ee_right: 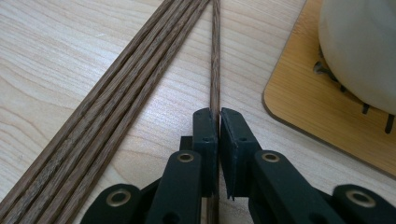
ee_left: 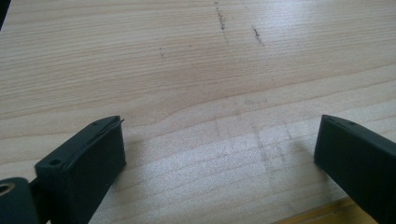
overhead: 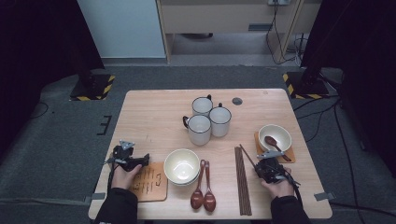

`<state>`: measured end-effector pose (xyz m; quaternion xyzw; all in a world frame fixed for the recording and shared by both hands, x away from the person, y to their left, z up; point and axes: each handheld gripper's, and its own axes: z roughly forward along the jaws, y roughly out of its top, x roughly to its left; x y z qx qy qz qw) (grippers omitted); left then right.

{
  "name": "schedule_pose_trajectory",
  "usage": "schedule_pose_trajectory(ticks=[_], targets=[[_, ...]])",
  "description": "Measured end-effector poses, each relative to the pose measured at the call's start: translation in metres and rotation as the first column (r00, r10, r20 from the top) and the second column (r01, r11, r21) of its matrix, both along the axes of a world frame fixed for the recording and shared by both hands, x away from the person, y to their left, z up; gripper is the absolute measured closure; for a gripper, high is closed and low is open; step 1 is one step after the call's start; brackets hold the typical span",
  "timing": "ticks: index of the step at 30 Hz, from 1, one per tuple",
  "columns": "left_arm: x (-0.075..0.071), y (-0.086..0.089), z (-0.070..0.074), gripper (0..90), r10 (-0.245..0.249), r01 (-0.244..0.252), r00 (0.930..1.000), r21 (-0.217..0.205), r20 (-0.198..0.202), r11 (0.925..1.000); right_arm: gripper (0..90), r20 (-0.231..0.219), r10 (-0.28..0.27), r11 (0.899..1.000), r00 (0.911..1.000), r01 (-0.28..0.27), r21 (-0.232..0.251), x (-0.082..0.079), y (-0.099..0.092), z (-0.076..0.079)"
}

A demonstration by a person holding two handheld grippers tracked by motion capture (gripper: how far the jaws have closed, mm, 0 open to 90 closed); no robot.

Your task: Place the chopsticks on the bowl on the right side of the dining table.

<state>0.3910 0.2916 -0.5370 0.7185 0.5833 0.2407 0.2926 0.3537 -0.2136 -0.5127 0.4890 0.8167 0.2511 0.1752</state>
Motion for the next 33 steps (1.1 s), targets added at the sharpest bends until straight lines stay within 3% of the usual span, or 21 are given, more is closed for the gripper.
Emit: schedule_pose_trajectory(ticks=[10,25,33], targets=[[0.0,0.0,0.0,0.9,0.0,0.0,1.0,0.0,0.0,1.0,81.2,0.016,0.005,1.0,0.9999,-0.005,-0.003,-0.001,0.0,0.0],[0.0,0.0,0.0,0.9,0.0,0.0,1.0,0.0,0.0,1.0,74.6,0.075,-0.037,0.996,0.9965,0.03,0.087,-0.023,-0.018,0.013],[0.0,0.0,0.0,1.0,0.0,0.0,1.0,0.0,0.0,1.0,75.4,0.04,-0.04,0.996,0.9984,0.037,0.075,-0.031,-0.023,0.008]])
